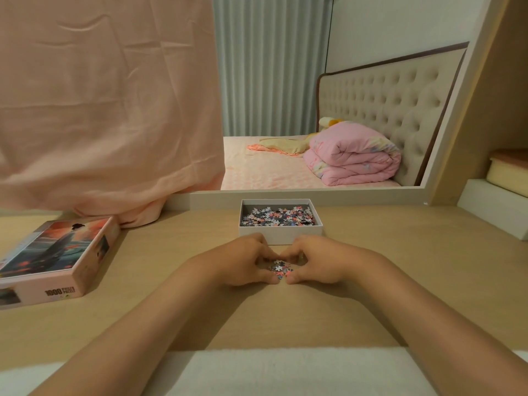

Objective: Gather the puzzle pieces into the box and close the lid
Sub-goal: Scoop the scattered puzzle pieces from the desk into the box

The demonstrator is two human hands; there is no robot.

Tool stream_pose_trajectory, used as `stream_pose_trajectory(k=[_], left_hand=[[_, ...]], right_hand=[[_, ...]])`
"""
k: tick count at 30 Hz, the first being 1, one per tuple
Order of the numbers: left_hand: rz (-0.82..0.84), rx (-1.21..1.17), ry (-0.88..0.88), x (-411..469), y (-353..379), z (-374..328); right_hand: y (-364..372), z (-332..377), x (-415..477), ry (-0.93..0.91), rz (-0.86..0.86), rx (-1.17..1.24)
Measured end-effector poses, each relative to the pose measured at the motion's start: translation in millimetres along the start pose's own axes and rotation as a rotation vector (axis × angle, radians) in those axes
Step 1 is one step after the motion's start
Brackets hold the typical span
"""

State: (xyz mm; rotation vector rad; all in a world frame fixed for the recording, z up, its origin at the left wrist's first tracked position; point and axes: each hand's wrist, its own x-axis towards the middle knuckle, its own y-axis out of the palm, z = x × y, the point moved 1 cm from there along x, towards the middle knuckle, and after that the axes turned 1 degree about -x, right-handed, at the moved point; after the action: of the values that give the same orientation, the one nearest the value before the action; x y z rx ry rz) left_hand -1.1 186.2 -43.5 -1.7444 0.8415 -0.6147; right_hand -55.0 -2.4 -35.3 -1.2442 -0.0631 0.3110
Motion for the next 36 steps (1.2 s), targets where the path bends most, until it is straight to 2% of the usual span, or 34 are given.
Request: stream_pose_trajectory(k=[4,9,18,20,24,27,31,34,36], left_hand=[[-0.051,-0.022,0.013,1,-3,-8],[-0.11,-0.121,-0.04,1,0,-8],[-0.168,-0.178,-0.068,2,4,-10],[-0.184,-0.217,-0.077,4,4,-9],[-0.217,-0.411,-0.131,6,3,-3],[-0.27,-0.611,-0.151,7,-4,0],[-0.355,-0.789,-0.155,18,-24,6],[-0.45,-0.723,-0.149,35,-39,15],[-0.495,-0.535,-0.135,47,-45,21]], right_hand=[[1,2,2,0.042,-0.076,0.132],[2,8,1,0.09,-0.139,0.178],[4,11,2,0.111,-0.174,0.23],[4,10,3,0.126,-0.16,0.306],[4,9,5,0.179,-0.149,0.538],[-3,12,7,0.193,-0.23,0.682],[-24,12,22,0.184,-0.371,0.64],[-39,7,42,0.152,-0.507,0.61],[-45,3,54,0.148,-0.557,0.486]])
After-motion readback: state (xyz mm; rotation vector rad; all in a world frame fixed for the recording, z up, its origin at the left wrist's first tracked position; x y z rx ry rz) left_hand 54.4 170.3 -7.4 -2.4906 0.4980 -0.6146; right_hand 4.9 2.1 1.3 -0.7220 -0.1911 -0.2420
